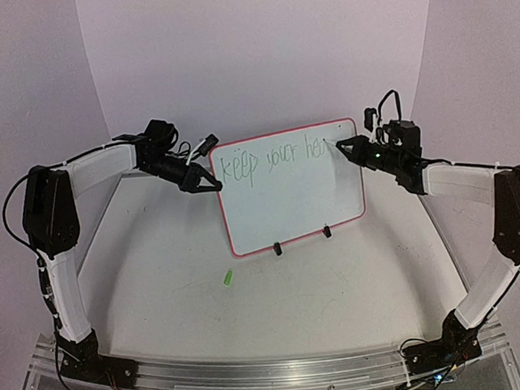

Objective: Write a sentence on the whiteboard
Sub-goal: Write a sentence at the corner of the board.

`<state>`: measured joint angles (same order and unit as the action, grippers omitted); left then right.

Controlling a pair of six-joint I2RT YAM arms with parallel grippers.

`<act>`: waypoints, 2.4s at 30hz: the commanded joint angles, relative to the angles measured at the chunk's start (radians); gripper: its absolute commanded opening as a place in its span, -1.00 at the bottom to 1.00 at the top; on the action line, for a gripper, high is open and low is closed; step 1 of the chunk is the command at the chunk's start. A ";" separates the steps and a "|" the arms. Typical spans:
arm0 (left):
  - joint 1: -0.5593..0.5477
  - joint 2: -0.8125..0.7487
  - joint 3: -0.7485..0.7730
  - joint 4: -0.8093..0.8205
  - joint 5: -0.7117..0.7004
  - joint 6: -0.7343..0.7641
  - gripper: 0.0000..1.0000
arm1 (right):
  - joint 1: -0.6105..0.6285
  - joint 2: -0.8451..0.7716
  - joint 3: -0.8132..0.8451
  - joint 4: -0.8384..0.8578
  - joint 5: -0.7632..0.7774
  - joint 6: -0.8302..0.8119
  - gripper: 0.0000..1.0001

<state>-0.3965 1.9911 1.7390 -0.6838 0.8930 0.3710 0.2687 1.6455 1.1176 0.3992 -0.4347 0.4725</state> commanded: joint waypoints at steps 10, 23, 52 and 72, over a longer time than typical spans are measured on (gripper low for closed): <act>-0.011 -0.025 0.005 -0.004 -0.049 0.057 -1.00 | -0.006 -0.039 -0.068 0.012 0.050 0.003 -1.00; -0.012 -0.032 0.005 -0.003 -0.049 0.057 -1.00 | -0.005 -0.117 -0.054 0.021 0.035 0.012 -1.00; -0.012 -0.033 0.002 -0.002 -0.050 0.058 -1.00 | -0.011 -0.017 0.011 0.016 0.067 -0.004 -1.00; -0.011 -0.030 0.004 -0.003 -0.049 0.057 -1.00 | -0.012 -0.020 -0.043 -0.032 0.025 -0.039 -1.00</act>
<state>-0.3977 1.9911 1.7390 -0.6838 0.8936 0.3744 0.2623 1.6420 1.1056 0.3859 -0.4319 0.4491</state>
